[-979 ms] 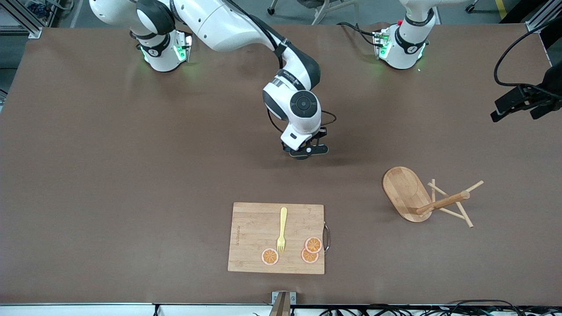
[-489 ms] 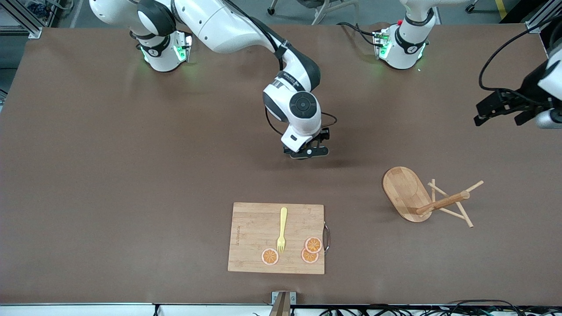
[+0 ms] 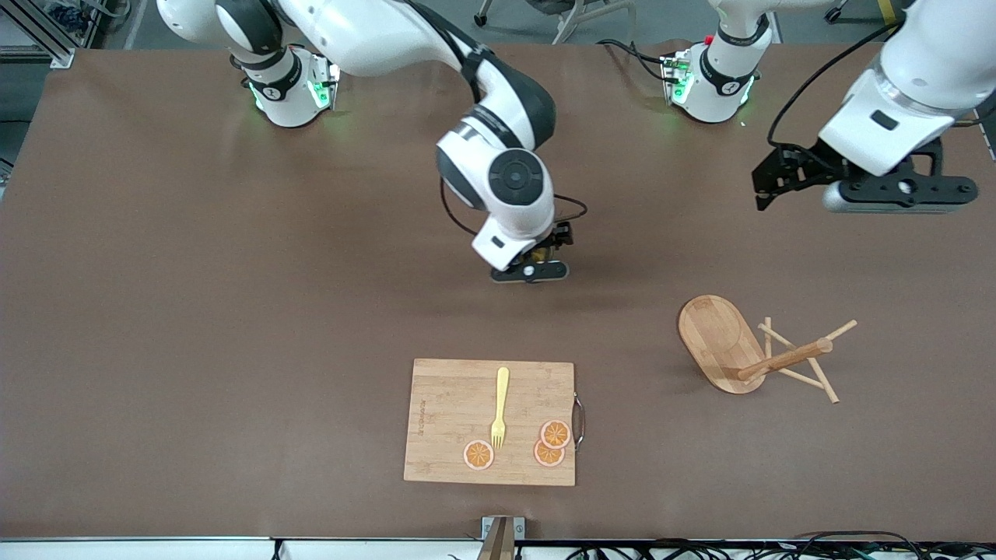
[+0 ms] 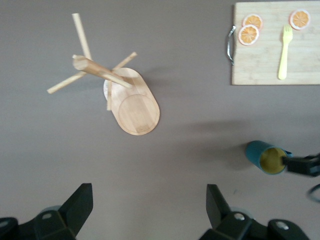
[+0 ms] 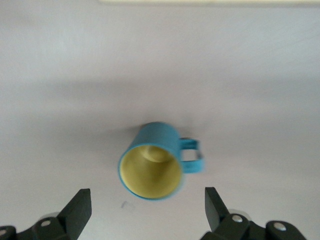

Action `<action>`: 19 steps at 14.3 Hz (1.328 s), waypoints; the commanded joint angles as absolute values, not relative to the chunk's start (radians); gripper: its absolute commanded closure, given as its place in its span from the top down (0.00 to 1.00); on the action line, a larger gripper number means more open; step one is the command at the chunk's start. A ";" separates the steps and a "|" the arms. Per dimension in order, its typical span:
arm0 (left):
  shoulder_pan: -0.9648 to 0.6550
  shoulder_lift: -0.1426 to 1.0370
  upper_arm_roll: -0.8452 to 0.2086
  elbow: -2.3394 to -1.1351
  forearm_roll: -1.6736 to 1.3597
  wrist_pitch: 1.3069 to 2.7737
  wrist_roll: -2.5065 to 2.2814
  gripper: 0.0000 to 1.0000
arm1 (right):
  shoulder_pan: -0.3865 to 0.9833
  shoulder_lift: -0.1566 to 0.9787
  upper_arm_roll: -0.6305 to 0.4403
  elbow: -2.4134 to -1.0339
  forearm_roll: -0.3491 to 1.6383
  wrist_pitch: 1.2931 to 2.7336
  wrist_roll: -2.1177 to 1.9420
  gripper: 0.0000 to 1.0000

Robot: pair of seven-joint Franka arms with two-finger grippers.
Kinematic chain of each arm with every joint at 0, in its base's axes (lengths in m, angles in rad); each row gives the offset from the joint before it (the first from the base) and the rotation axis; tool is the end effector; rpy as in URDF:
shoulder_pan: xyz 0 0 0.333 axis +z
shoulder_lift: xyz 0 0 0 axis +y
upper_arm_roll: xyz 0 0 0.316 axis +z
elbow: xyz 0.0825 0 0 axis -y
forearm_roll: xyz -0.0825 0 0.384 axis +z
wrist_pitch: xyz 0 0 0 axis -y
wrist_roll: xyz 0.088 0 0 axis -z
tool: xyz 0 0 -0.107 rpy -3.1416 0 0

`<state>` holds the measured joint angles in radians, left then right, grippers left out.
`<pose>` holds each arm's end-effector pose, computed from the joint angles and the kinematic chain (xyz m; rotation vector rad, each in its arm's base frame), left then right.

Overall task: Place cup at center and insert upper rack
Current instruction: 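Set the mug down and open the right gripper while the left gripper approaches, then lower the left gripper over the teal mug's handle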

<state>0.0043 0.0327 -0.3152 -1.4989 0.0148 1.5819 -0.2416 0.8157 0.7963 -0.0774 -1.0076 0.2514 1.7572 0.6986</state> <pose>0.5404 -0.1686 0.6421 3.1291 -0.1075 0.0802 0.5329 0.5421 0.3782 -3.0190 -0.0142 0.2416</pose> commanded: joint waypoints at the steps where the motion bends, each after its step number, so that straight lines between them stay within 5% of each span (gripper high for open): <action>1: 0.014 0.031 -0.350 -1.497 -0.029 1.572 -0.280 1.00 | 0.674 0.677 -0.067 -1.032 0.258 1.654 0.625 1.00; 9: -0.110 0.077 -0.419 -1.561 -0.069 1.686 -0.546 1.00 | 0.272 0.535 -0.075 -1.037 0.152 1.450 0.456 1.00; 14: -0.291 0.112 -0.419 -1.650 -0.054 1.871 -0.791 1.00 | 0.131 0.517 -0.077 -1.037 0.147 1.442 0.419 1.00; 19: -0.475 0.207 -0.419 -1.692 0.075 1.983 -1.093 1.00 | 0.011 0.372 -0.078 -1.130 0.049 1.472 0.010 1.00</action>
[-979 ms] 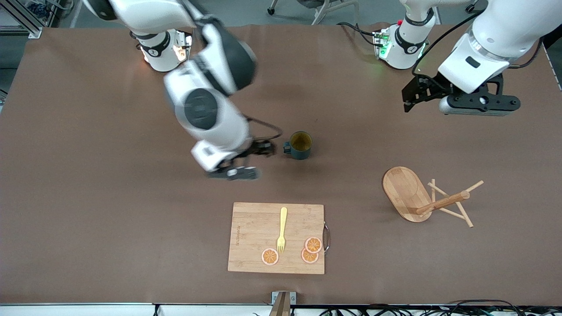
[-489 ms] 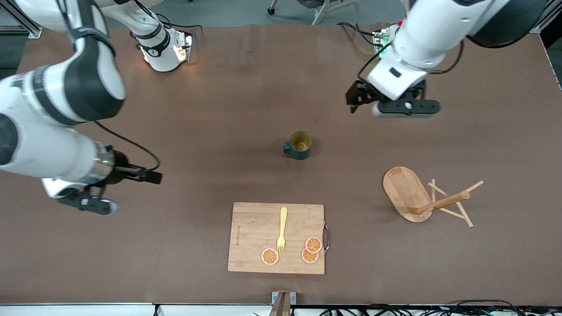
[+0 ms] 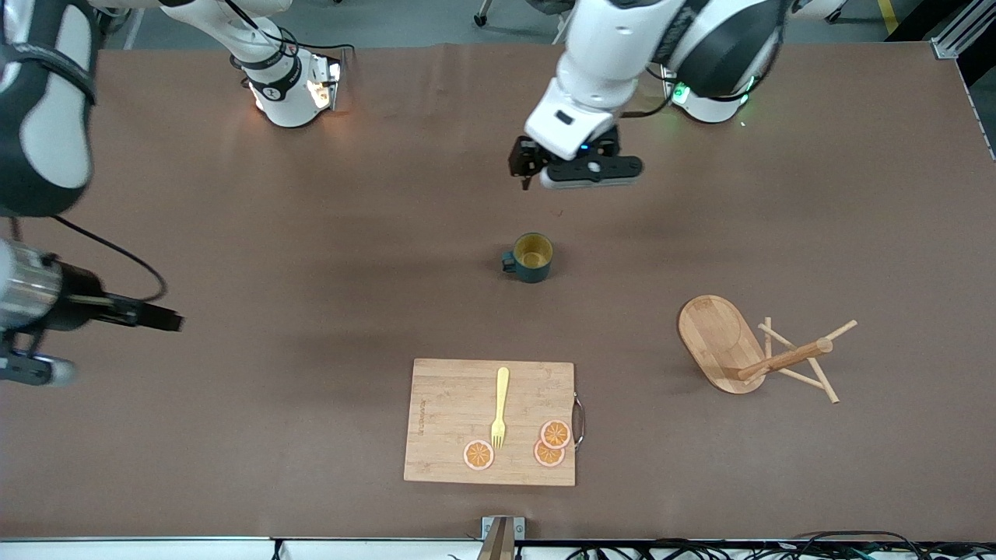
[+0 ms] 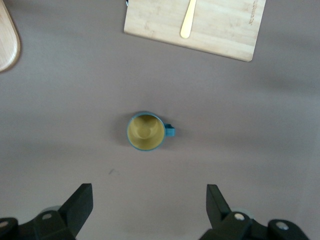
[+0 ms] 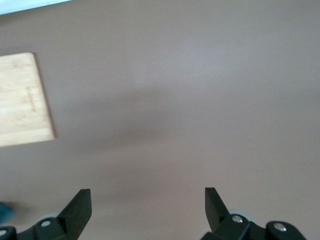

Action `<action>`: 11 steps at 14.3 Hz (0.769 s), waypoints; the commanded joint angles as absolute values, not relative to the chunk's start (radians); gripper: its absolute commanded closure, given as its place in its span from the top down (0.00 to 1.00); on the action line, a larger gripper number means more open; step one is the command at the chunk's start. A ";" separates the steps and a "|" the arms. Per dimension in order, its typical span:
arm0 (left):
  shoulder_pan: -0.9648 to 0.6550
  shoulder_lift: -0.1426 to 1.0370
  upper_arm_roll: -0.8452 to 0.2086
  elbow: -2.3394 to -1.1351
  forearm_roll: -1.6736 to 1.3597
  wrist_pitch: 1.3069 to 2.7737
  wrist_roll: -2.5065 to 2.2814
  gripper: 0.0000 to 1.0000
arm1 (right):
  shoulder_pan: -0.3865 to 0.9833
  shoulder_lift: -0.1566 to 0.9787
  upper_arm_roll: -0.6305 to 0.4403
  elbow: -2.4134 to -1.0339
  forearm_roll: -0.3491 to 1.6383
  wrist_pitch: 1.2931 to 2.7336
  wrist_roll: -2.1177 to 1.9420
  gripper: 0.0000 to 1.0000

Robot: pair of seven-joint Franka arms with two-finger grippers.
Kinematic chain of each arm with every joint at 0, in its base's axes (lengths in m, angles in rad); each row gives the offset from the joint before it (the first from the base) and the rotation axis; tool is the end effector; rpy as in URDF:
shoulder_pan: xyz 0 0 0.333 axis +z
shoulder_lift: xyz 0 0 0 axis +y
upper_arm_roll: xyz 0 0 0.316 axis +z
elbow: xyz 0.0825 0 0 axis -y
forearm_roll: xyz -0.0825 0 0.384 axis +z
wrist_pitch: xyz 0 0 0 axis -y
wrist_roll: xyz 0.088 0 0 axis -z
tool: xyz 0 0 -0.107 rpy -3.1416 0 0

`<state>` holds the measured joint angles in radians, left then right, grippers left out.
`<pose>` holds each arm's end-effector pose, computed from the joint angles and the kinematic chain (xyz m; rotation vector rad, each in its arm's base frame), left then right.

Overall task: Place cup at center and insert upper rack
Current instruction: 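Lower the left gripper over the teal mug's handle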

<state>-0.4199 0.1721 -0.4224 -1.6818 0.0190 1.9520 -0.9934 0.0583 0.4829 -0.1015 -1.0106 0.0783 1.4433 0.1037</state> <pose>0.4274 -0.4529 0.5130 3.0108 0.2331 0.0418 0.6786 -0.0008 0.5763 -3.1052 0.1996 0.0767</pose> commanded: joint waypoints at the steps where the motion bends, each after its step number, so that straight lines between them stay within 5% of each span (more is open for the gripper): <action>1: -0.497 0.227 -0.419 -1.693 0.095 1.986 -1.129 1.00 | -0.023 0.344 -0.049 -1.150 0.049 1.479 -0.009 1.00; 11: -0.678 0.431 -0.419 -1.773 0.509 2.189 -1.664 1.00 | -0.046 0.102 0.005 -1.471 -0.001 1.621 -0.048 1.00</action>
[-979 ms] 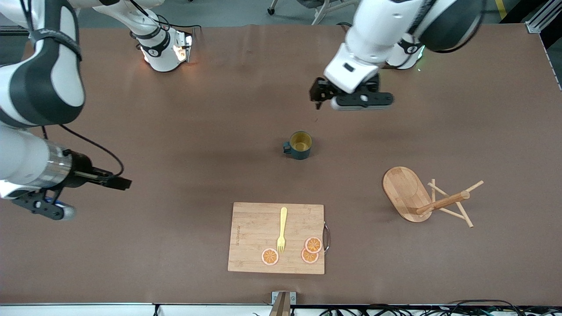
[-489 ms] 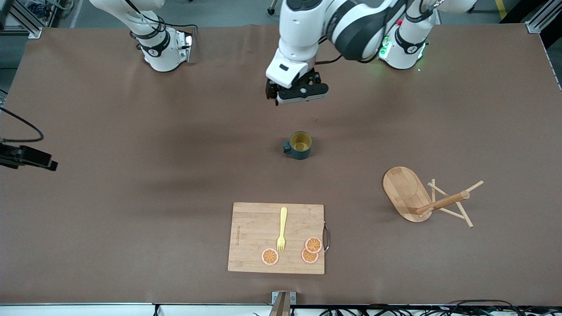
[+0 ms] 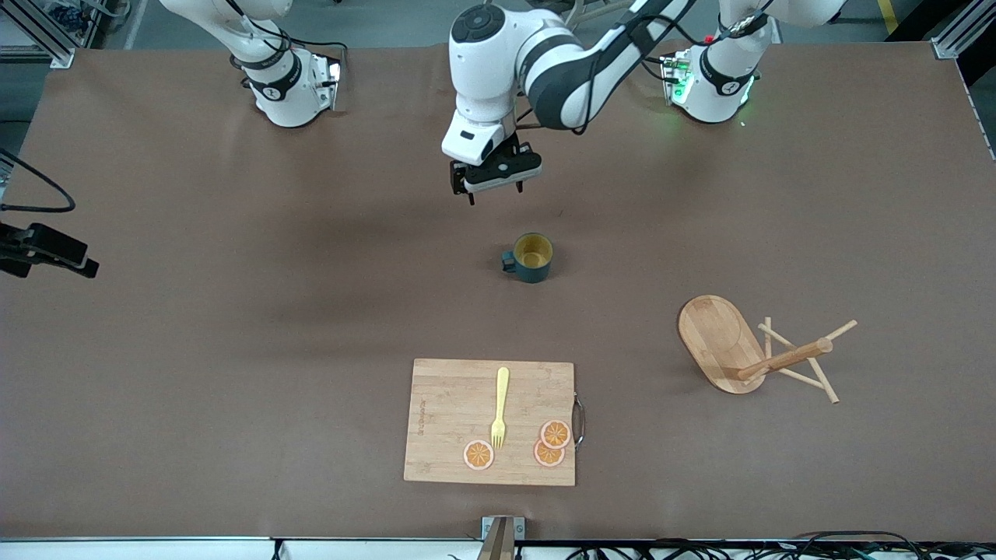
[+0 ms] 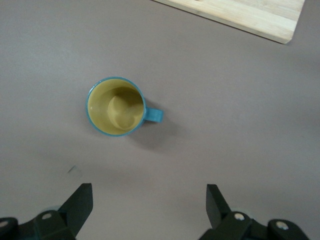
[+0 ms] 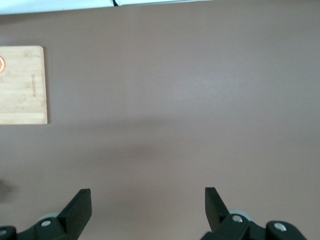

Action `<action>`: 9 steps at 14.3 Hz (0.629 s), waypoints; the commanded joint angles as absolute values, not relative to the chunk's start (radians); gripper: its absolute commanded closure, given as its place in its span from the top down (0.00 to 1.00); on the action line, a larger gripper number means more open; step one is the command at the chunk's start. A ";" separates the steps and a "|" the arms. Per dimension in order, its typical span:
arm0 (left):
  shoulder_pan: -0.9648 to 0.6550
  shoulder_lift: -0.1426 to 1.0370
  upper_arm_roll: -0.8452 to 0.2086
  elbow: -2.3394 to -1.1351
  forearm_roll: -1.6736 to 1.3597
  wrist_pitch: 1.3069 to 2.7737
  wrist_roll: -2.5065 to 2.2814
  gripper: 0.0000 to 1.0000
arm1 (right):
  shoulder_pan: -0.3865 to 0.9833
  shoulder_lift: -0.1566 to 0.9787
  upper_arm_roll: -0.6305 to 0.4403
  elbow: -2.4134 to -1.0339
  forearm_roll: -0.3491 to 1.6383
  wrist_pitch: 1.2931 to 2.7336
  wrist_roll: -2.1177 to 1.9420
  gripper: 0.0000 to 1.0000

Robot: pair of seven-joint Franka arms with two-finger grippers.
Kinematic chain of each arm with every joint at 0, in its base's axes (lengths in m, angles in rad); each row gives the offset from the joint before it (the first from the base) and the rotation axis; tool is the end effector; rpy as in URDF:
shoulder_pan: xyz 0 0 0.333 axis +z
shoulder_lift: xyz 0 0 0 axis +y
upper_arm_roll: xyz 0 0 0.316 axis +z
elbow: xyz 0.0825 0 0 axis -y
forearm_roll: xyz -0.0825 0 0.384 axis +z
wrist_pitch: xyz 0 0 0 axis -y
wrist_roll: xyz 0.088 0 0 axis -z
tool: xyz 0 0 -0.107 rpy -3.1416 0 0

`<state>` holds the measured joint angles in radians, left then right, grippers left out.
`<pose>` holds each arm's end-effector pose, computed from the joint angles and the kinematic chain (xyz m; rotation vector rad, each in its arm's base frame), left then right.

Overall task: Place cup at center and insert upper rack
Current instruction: 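Lower the left gripper over the teal mug's handle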

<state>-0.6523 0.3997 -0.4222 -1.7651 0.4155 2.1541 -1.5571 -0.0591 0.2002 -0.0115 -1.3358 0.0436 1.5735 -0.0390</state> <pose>0.3452 -0.5530 0.3582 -3.0812 -0.4496 -0.3011 0.6154 -0.0381 0.6186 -3.1014 0.0475 -0.0616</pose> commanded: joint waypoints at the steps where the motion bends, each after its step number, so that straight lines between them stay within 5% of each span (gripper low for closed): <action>1: -0.686 0.449 -0.419 -1.772 0.569 2.192 -1.727 1.00 | -0.035 0.065 0.005 -1.518 -0.006 1.646 -0.046 1.00; 9: -0.793 0.597 -0.419 -1.772 0.985 2.207 -2.124 1.00 | -0.038 0.026 0.002 -1.569 -0.006 1.649 -0.044 1.00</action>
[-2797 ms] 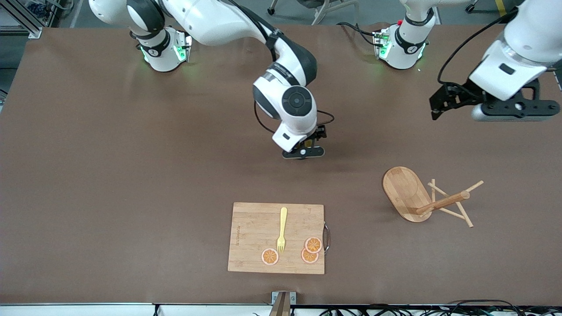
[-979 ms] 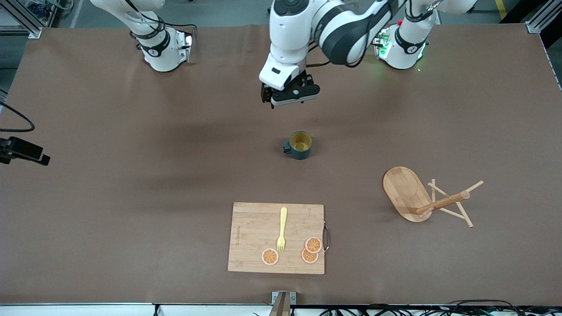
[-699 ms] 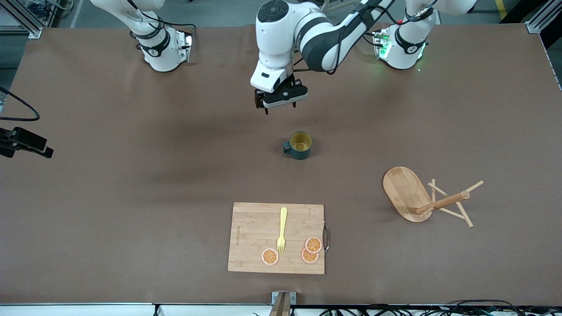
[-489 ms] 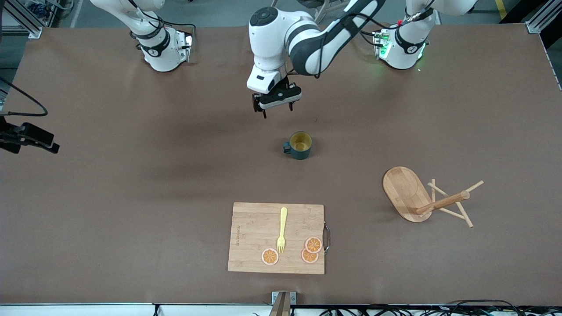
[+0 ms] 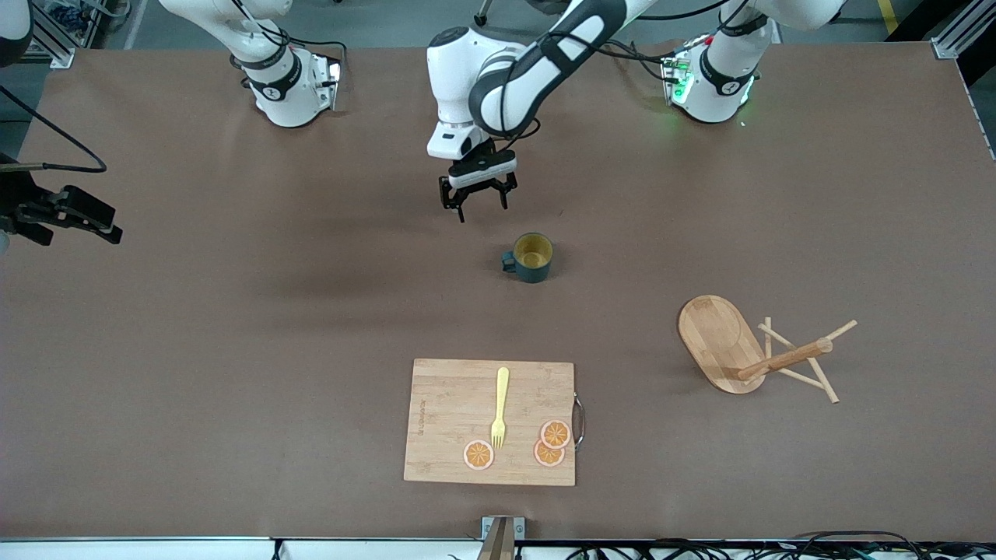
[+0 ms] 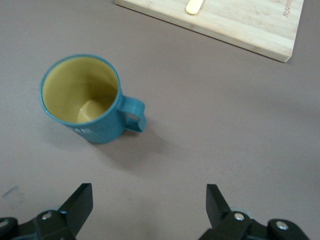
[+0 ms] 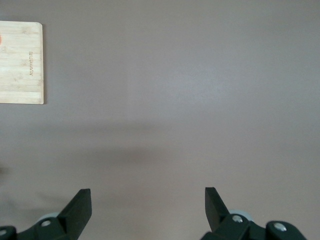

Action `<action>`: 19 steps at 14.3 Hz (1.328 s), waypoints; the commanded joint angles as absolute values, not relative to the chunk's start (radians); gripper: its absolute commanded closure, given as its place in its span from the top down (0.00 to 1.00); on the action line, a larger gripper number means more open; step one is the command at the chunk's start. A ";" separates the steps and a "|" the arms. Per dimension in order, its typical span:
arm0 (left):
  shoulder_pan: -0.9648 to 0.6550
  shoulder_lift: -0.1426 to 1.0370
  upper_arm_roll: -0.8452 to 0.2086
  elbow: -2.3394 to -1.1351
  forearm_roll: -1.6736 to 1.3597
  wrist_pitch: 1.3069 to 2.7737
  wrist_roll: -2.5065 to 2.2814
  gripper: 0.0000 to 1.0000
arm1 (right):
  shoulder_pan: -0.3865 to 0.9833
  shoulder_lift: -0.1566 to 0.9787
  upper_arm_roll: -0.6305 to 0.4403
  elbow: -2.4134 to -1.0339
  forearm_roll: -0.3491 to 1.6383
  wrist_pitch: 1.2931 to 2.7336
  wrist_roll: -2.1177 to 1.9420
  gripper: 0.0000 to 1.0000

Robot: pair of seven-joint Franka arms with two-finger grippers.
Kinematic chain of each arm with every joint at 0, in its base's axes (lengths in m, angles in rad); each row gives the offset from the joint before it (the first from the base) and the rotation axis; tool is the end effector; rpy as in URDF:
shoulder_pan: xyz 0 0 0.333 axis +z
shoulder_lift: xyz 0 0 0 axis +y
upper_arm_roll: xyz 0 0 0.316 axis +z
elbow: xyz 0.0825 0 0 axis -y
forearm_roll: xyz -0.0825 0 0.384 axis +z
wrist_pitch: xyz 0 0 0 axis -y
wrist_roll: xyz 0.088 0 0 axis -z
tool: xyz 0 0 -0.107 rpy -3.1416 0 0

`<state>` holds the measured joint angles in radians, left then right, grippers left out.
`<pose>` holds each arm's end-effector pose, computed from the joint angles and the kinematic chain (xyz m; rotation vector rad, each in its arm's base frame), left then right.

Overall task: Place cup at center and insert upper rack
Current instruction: 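Lower the left gripper over the teal mug's handle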

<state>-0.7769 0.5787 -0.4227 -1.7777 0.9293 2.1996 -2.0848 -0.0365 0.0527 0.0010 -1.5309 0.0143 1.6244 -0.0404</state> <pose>0.2846 -0.5906 0.2523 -2.9835 -0.5191 -0.7626 0.5760 -0.0190 0.6185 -3.1281 -0.0069 -0.0646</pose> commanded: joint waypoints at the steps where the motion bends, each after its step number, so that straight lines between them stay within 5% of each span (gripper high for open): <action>1: -0.808 0.613 -0.416 -1.769 0.998 2.207 -2.129 1.00 | -0.047 0.026 -0.002 -1.568 -0.006 1.644 -0.044 1.00; 10: -0.876 0.722 -0.396 -1.749 1.206 2.137 -2.194 1.00 | -0.173 0.034 -0.003 -1.555 -0.005 1.516 -0.051 1.00; 19: -1.069 0.764 -0.172 -1.701 1.232 2.135 -2.194 1.00 | -0.015 0.124 0.003 -1.468 -0.006 1.539 0.012 1.00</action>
